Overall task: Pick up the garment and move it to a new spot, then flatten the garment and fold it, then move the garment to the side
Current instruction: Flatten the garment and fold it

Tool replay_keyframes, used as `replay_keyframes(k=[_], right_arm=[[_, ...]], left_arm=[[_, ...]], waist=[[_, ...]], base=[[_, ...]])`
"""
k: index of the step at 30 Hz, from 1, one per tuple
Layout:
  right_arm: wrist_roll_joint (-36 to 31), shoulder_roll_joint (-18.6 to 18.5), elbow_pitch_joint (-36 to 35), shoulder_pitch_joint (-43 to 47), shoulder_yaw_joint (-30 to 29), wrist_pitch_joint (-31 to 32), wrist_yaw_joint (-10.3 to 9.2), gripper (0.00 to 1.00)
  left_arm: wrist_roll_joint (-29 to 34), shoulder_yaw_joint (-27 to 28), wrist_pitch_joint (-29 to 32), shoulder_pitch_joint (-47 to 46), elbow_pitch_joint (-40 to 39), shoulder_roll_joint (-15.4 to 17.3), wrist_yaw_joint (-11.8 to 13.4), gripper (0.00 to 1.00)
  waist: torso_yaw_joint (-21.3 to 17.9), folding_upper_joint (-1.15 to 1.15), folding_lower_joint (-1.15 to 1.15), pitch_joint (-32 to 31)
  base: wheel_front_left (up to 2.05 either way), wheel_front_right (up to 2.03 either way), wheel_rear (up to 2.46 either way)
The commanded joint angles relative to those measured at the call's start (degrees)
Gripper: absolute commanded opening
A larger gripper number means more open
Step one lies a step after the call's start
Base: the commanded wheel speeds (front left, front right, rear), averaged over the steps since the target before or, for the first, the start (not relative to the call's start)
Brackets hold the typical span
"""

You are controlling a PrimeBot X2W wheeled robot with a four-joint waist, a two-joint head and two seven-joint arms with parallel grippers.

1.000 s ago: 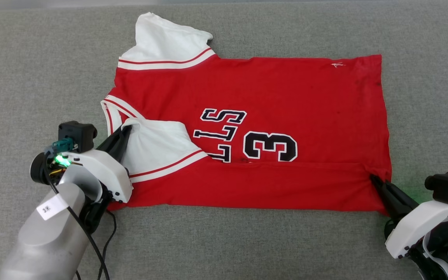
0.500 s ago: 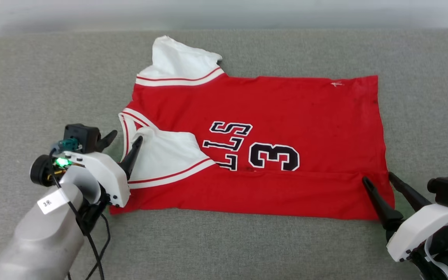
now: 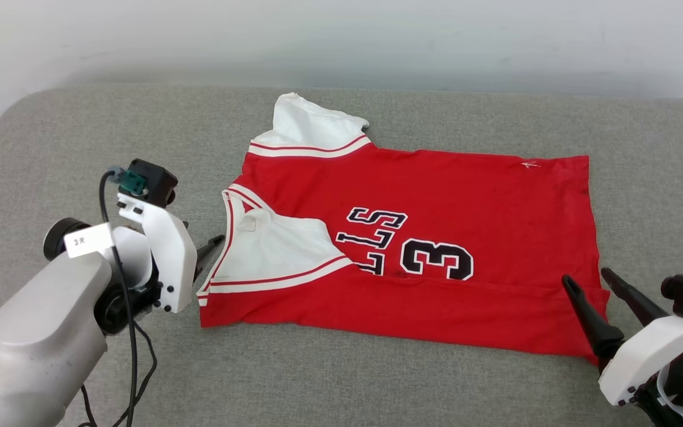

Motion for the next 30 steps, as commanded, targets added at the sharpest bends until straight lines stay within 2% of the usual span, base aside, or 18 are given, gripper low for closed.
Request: replay_keyframes(k=[1, 10, 18, 29, 30], right_arm=[[-0.3, 0.5, -0.3, 0.6, -0.2, 0.3, -0.05, 1.0], [-0.4, 1.1, -0.9, 0.2, -0.4, 1.4, -0.05, 1.0], [-0.4, 1.3, -0.6, -1.8, 0.2, 1.4, -0.05, 1.0], [0.2, 0.7, 0.4, -4.0, 0.9, 1.0, -0.05, 1.0], [0.1, 0.4, 0.4, -4.2, 0.9, 1.2, -0.05, 1.0]], left_arm=[[-0.7, -0.8, 2.2, -0.6, -0.9, 0.4, -0.1, 1.0], [-5.2, -5.5, 17.7, -0.6, -3.0, 2.9, 0.0, 1.0], [-6.7, -5.9, 18.9, 0.7, 1.1, 2.0, 0.3, 1.0], [-7.1, -9.7, 20.1, 4.0, 6.6, -0.3, 0.1, 1.0], [-7.1, -10.1, 20.2, 4.2, 6.9, -0.4, 0.1, 0.75]], waist=[[0.1, 0.0, 0.01, -0.3], [-1.1, 0.0, 0.01, 0.6], [-2.8, 0.0, 0.01, 3.1], [-3.9, 0.0, 0.01, 4.4], [-4.0, 0.0, 0.01, 4.4]], base=[[0.0, 0.0, 0.0], [0.0, 0.0, 0.0], [0.0, 0.0, 0.0], [0.0, 0.0, 0.0], [0.0, 0.0, 0.0]])
